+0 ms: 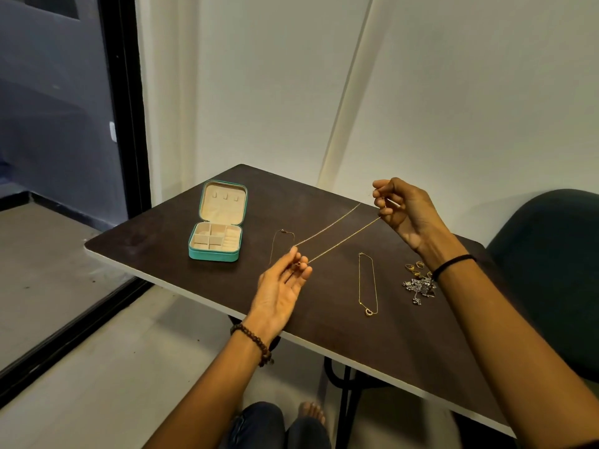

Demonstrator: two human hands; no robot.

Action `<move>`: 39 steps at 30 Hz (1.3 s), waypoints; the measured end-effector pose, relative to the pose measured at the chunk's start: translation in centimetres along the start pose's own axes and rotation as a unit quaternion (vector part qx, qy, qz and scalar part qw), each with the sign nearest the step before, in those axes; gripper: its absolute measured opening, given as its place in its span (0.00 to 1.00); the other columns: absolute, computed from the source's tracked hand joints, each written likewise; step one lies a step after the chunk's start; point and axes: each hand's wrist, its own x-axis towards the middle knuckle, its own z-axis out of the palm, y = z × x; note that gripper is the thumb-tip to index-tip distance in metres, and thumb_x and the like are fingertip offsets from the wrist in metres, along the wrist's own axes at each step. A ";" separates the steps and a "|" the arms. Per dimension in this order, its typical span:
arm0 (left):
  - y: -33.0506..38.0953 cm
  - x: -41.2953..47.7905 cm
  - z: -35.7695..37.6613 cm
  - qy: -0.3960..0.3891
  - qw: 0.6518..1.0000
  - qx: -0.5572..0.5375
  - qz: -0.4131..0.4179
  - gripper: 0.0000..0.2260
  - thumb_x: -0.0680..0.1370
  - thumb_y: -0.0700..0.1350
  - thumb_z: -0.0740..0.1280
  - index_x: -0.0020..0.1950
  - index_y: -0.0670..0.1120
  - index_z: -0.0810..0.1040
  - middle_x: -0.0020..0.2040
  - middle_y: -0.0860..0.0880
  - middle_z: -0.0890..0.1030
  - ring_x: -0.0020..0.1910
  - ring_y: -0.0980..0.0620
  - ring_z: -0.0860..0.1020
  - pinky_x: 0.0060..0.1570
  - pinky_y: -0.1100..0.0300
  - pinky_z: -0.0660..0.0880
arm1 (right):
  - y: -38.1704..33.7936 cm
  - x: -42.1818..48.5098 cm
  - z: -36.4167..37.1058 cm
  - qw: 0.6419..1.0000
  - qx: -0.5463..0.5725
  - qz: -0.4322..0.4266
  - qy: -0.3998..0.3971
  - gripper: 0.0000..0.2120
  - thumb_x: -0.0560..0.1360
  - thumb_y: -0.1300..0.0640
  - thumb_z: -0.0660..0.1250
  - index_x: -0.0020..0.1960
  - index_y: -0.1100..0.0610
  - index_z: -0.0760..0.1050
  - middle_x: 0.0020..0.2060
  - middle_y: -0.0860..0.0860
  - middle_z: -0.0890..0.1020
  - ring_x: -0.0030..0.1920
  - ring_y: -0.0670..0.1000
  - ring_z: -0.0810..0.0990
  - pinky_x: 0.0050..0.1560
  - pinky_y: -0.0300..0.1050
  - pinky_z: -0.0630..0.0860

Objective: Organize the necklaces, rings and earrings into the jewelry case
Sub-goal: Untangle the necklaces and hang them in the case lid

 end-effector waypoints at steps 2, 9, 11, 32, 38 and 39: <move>-0.3 -0.1 -0.3 -0.028 0.996 0.079 0.001 0.08 0.73 0.36 0.72 0.52 0.38 0.83 0.44 0.42 0.85 0.42 0.52 0.84 0.45 0.61 0.83 | 0.1 0.4 -0.3 1.000 -0.016 -0.016 0.016 0.09 0.75 0.65 0.65 0.52 0.64 0.81 0.40 0.54 0.82 0.34 0.47 0.77 0.32 0.35 0.75; -1.1 -0.2 -0.3 -0.023 0.934 0.355 0.028 0.10 0.74 0.39 0.75 0.55 0.39 0.83 0.47 0.43 0.87 0.47 0.49 0.86 0.46 0.60 0.83 | 0.3 2.0 -0.2 0.996 -0.066 -0.043 0.038 0.11 0.75 0.65 0.64 0.53 0.65 0.81 0.39 0.54 0.82 0.35 0.48 0.77 0.36 0.38 0.76; -1.3 0.0 -0.2 -0.025 0.917 0.394 0.056 0.08 0.75 0.41 0.74 0.54 0.41 0.83 0.46 0.44 0.87 0.43 0.53 0.85 0.41 0.62 0.82 | 0.6 2.5 -0.1 0.993 -0.099 -0.056 0.035 0.10 0.76 0.64 0.65 0.54 0.65 0.82 0.41 0.55 0.82 0.35 0.49 0.77 0.37 0.39 0.76; -1.6 0.8 -2.6 -0.144 0.783 0.585 0.156 0.09 0.81 0.44 0.66 0.60 0.55 0.78 0.50 0.53 0.79 0.44 0.56 0.80 0.41 0.63 0.78 | 6.4 5.7 0.3 0.884 -0.415 -0.213 0.038 0.06 0.79 0.57 0.70 0.56 0.54 0.82 0.48 0.49 0.84 0.38 0.49 0.84 0.42 0.38 0.82; -1.8 0.7 -2.5 -0.135 0.667 0.707 0.194 0.12 0.84 0.46 0.62 0.65 0.54 0.77 0.54 0.54 0.77 0.44 0.58 0.79 0.48 0.63 0.78 | 7.4 6.5 0.4 0.849 -0.473 -0.234 0.040 0.07 0.81 0.58 0.67 0.57 0.56 0.82 0.45 0.47 0.83 0.44 0.49 0.83 0.47 0.43 0.82; -1.6 0.6 -2.3 -0.141 0.644 0.725 0.197 0.12 0.84 0.46 0.61 0.65 0.54 0.77 0.56 0.54 0.76 0.47 0.58 0.78 0.50 0.62 0.77 | 7.6 6.6 0.4 0.841 -0.486 -0.232 0.041 0.08 0.81 0.59 0.67 0.57 0.58 0.82 0.45 0.48 0.83 0.44 0.49 0.83 0.49 0.46 0.82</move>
